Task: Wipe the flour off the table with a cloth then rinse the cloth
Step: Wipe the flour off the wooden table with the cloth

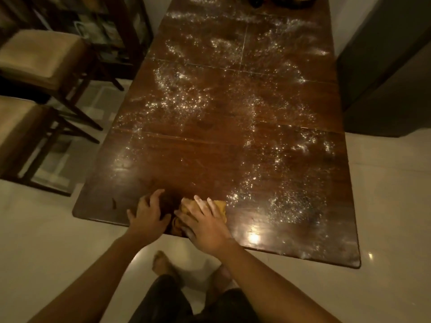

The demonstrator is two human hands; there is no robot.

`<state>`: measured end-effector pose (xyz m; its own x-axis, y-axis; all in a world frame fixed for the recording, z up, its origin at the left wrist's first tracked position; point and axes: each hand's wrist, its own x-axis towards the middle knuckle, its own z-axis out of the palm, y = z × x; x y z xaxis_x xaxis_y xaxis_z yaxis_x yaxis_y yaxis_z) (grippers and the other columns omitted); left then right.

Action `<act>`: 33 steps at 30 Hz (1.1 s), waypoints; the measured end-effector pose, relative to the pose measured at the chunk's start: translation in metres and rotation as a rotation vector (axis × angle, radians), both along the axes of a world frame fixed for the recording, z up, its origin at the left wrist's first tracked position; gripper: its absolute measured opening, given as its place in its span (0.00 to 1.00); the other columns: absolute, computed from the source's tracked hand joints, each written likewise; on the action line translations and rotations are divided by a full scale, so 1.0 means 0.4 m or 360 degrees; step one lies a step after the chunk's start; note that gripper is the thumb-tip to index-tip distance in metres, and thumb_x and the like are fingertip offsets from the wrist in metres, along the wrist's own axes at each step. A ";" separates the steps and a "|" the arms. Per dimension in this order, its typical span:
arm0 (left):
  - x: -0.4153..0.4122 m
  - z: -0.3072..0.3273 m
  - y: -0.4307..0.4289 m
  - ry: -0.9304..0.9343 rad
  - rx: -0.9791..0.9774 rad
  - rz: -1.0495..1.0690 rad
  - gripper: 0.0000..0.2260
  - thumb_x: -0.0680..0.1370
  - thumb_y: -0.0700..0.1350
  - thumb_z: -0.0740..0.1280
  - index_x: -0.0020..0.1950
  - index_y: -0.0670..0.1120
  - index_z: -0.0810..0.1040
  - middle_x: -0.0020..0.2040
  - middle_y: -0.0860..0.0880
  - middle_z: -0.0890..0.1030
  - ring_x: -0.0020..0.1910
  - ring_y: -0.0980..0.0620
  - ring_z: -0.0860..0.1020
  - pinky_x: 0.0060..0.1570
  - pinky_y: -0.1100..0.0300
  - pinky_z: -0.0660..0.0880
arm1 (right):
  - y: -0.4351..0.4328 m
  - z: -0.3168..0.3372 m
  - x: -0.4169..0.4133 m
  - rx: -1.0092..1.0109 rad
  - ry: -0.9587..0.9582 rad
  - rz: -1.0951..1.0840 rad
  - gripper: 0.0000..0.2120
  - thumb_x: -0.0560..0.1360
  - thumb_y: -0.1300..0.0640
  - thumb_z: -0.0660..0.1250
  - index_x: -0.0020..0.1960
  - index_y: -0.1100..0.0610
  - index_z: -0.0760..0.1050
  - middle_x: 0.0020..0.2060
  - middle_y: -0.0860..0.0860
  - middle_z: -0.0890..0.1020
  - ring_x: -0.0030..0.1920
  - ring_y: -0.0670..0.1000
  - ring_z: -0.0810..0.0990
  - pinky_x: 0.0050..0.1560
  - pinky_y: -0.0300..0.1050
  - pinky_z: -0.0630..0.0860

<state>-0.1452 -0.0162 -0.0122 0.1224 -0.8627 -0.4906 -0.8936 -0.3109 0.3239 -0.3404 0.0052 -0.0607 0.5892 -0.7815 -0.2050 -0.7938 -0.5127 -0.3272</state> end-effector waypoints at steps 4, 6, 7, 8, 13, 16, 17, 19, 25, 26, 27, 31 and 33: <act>-0.075 -0.021 0.010 -0.0004 0.0004 -0.0207 0.29 0.78 0.54 0.63 0.75 0.59 0.52 0.77 0.41 0.46 0.76 0.38 0.46 0.71 0.34 0.45 | 0.076 -0.003 -0.187 -0.0229 0.0125 -0.0160 0.23 0.84 0.40 0.49 0.78 0.40 0.57 0.80 0.46 0.57 0.79 0.55 0.57 0.75 0.64 0.50; -0.123 -0.029 0.013 -0.0006 -0.0003 -0.0356 0.30 0.79 0.56 0.61 0.76 0.59 0.49 0.78 0.42 0.42 0.76 0.40 0.41 0.71 0.34 0.43 | 0.082 -0.006 -0.274 -0.0144 0.0173 -0.0683 0.24 0.84 0.41 0.47 0.79 0.38 0.55 0.80 0.45 0.55 0.80 0.56 0.54 0.76 0.64 0.47; -0.148 -0.034 0.014 -0.0020 -0.0003 -0.0423 0.30 0.79 0.57 0.60 0.76 0.59 0.47 0.77 0.42 0.41 0.76 0.40 0.40 0.70 0.34 0.42 | 0.080 -0.008 -0.299 -0.0121 0.0189 -0.0978 0.24 0.83 0.42 0.48 0.79 0.38 0.54 0.81 0.46 0.54 0.80 0.56 0.53 0.76 0.65 0.47; -0.175 -0.039 0.018 -0.0040 -0.0001 -0.0484 0.31 0.79 0.58 0.59 0.76 0.59 0.46 0.77 0.42 0.40 0.76 0.40 0.40 0.70 0.33 0.41 | 0.081 -0.007 -0.308 -0.0110 0.0195 -0.1167 0.25 0.83 0.43 0.48 0.80 0.39 0.54 0.81 0.47 0.53 0.80 0.57 0.52 0.76 0.65 0.46; -0.294 -0.053 0.022 -0.0092 -0.0040 -0.0809 0.32 0.78 0.63 0.55 0.77 0.57 0.45 0.77 0.44 0.38 0.76 0.41 0.41 0.68 0.32 0.39 | 0.174 -0.014 -0.376 -0.0179 0.0233 -0.0345 0.25 0.83 0.44 0.53 0.80 0.40 0.54 0.81 0.48 0.53 0.80 0.55 0.54 0.75 0.63 0.50; -0.324 -0.075 0.017 -0.0041 0.0119 -0.0857 0.35 0.76 0.67 0.54 0.76 0.60 0.41 0.76 0.47 0.31 0.75 0.43 0.32 0.67 0.33 0.34 | 0.224 -0.021 -0.495 -0.0154 0.0232 -0.0813 0.24 0.83 0.44 0.51 0.79 0.38 0.56 0.81 0.46 0.55 0.80 0.54 0.55 0.75 0.64 0.53; -0.325 -0.084 0.014 -0.0065 0.0159 -0.0845 0.35 0.76 0.68 0.53 0.76 0.61 0.38 0.75 0.48 0.29 0.74 0.44 0.30 0.67 0.34 0.33 | 0.233 -0.020 -0.513 -0.0106 0.0214 -0.1101 0.24 0.83 0.44 0.49 0.79 0.39 0.56 0.80 0.46 0.56 0.80 0.54 0.55 0.76 0.64 0.53; -0.324 -0.100 0.012 -0.0137 0.0196 -0.0849 0.35 0.76 0.69 0.52 0.75 0.63 0.34 0.74 0.49 0.27 0.74 0.45 0.29 0.67 0.34 0.32 | 0.246 -0.018 -0.513 -0.0034 0.0185 -0.1346 0.24 0.83 0.45 0.48 0.79 0.39 0.55 0.81 0.46 0.54 0.80 0.54 0.52 0.76 0.64 0.52; -0.334 -0.113 0.013 -0.0249 0.0225 -0.0844 0.35 0.75 0.71 0.49 0.71 0.66 0.29 0.75 0.49 0.27 0.75 0.44 0.31 0.68 0.34 0.36 | 0.314 -0.020 -0.646 -0.0083 0.0211 -0.0929 0.27 0.82 0.47 0.53 0.79 0.35 0.51 0.80 0.43 0.54 0.80 0.52 0.54 0.76 0.62 0.51; -0.335 -0.112 0.014 -0.0261 0.0231 -0.0848 0.35 0.75 0.71 0.49 0.70 0.66 0.27 0.75 0.49 0.27 0.75 0.44 0.31 0.68 0.34 0.36 | 0.307 -0.016 -0.662 -0.0054 0.0175 -0.1185 0.26 0.82 0.47 0.51 0.79 0.36 0.53 0.80 0.43 0.56 0.80 0.53 0.54 0.77 0.62 0.51; -0.335 -0.110 0.013 -0.0270 0.0237 -0.0851 0.35 0.75 0.70 0.49 0.69 0.66 0.26 0.75 0.49 0.27 0.75 0.44 0.31 0.69 0.34 0.37 | 0.288 -0.016 -0.665 -0.0018 0.0130 -0.1460 0.25 0.82 0.47 0.49 0.79 0.37 0.55 0.80 0.44 0.57 0.80 0.53 0.54 0.76 0.63 0.50; -0.337 -0.099 0.009 -0.0241 0.0255 -0.0837 0.38 0.75 0.70 0.50 0.67 0.61 0.22 0.74 0.49 0.27 0.75 0.44 0.31 0.69 0.34 0.37 | 0.178 -0.012 -0.599 -0.0029 0.0151 -0.1743 0.26 0.81 0.46 0.46 0.79 0.40 0.56 0.81 0.45 0.54 0.81 0.54 0.50 0.75 0.65 0.48; -0.339 -0.095 0.011 -0.0244 0.0246 -0.0818 0.40 0.75 0.70 0.50 0.67 0.58 0.21 0.75 0.49 0.27 0.75 0.44 0.32 0.69 0.34 0.37 | 0.168 -0.016 -0.594 -0.0012 0.0149 -0.1303 0.24 0.83 0.44 0.44 0.79 0.38 0.53 0.81 0.42 0.51 0.81 0.51 0.47 0.76 0.63 0.45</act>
<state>-0.2808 -0.0119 -0.0504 -0.2151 -0.7497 -0.6259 -0.9761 0.1439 0.1632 -0.5779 0.0725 -0.0669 -0.1868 -0.9580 -0.2177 -0.9411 0.2381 -0.2400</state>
